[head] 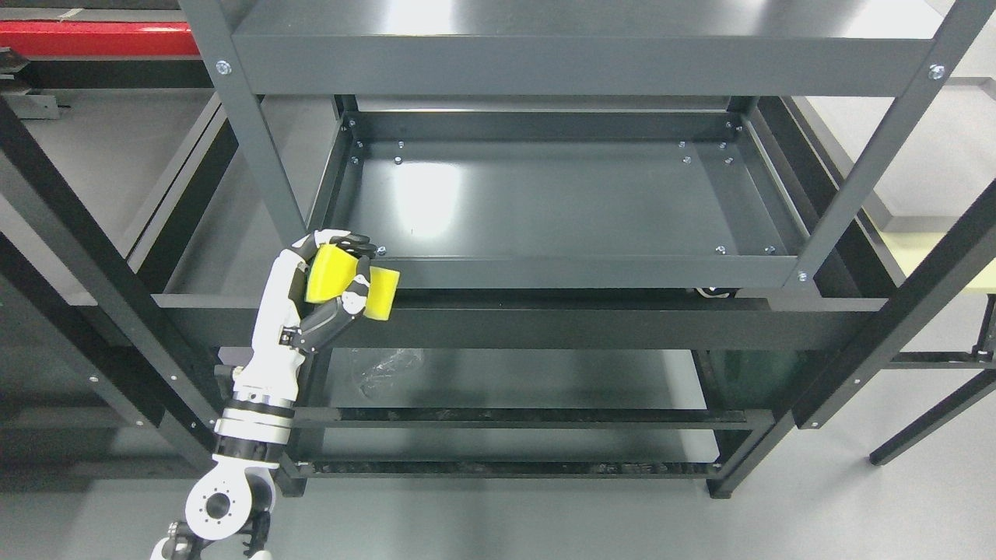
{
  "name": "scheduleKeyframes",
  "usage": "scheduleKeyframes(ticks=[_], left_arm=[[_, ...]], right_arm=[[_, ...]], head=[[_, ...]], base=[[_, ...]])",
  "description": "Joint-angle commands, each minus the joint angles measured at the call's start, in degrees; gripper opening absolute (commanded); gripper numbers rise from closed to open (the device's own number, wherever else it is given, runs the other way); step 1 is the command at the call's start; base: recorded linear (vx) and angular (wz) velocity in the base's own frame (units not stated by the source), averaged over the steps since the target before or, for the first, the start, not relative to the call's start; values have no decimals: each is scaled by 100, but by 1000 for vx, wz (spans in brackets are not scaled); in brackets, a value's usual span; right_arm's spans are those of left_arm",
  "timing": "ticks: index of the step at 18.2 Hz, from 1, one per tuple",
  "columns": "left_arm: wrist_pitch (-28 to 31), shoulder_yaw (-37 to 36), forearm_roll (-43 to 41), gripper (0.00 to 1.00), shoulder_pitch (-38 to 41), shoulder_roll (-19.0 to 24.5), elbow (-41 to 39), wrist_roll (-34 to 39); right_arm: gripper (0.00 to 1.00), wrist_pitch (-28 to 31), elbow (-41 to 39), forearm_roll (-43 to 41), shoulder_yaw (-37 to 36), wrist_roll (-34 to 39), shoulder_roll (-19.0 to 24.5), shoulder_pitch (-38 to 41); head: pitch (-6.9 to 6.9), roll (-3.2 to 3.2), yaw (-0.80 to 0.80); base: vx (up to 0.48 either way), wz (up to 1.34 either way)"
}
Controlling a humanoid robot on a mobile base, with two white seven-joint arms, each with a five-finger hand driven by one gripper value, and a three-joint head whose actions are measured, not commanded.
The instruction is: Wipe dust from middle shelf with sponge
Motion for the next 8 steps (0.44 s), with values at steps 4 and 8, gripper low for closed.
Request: scheduleKeyframes(ticks=[4, 8], left_arm=[[-16, 201, 158, 12, 251, 86, -181, -18], [-7, 219, 220, 12, 304, 86, -181, -18]], right_arm=[[100, 419, -100, 0, 0, 5, -100, 0], [100, 419, -100, 0, 0, 5, -100, 0]], head=[[0, 0, 0], [0, 0, 0]], base=[[-4, 41], [9, 9]])
